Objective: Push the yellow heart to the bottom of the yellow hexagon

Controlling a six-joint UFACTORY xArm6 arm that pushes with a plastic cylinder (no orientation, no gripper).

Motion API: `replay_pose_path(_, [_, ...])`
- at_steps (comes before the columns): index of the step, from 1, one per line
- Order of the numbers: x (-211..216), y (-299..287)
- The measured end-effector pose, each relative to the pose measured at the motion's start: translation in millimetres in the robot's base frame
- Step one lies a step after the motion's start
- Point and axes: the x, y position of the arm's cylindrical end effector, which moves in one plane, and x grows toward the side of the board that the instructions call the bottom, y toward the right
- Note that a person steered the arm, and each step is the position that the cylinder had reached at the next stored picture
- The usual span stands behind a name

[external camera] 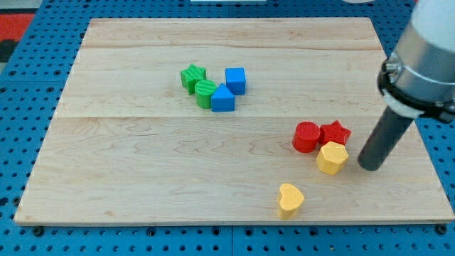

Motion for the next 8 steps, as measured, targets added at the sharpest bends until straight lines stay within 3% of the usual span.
replay_pose_path(3, [-34.8,-55.5])
replay_pose_path(4, [-38.0,-43.1])
replay_pose_path(5, [-18.6,30.8])
replay_pose_path(6, [79.4,13.8])
replay_pose_path(8, [88.9,-4.8])
